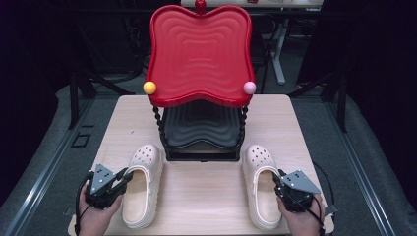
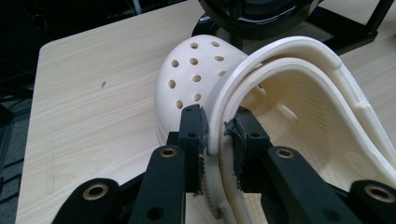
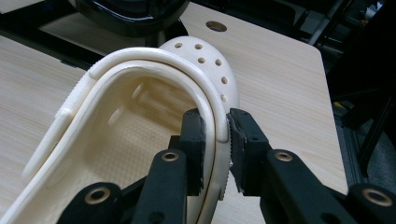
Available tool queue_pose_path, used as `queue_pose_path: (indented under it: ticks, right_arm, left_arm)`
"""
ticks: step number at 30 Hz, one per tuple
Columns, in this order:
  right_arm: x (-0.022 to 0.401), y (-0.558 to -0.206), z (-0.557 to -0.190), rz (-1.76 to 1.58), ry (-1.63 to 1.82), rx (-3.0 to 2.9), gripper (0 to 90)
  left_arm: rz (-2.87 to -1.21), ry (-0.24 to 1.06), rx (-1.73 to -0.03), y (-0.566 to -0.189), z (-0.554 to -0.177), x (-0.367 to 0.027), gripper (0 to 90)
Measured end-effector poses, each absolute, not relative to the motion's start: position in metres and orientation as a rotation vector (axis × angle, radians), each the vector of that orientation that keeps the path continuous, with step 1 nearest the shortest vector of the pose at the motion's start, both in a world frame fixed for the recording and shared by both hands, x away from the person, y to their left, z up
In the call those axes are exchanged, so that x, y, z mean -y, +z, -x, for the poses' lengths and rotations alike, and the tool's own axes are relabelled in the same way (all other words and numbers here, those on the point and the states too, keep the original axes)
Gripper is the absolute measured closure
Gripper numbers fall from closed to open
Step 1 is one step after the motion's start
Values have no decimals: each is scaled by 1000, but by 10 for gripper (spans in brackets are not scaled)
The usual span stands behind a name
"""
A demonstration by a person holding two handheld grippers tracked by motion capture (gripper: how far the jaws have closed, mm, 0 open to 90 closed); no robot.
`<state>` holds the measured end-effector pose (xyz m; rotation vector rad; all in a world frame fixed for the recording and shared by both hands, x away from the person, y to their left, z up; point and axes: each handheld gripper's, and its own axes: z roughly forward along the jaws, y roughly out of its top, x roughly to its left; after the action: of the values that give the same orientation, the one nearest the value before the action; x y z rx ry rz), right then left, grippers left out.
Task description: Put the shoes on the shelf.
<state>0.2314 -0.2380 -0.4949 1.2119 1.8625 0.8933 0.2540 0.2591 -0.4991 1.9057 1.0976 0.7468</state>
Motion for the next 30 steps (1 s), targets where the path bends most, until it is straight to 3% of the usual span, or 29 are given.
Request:
queue_pose_path:
  ticks: [30]
  right_arm:
    - [217, -460, -202, -1093, 999, -1869, 764]
  left_arm:
    - [-1881, 727, -985, -471, -219, -247, 771]
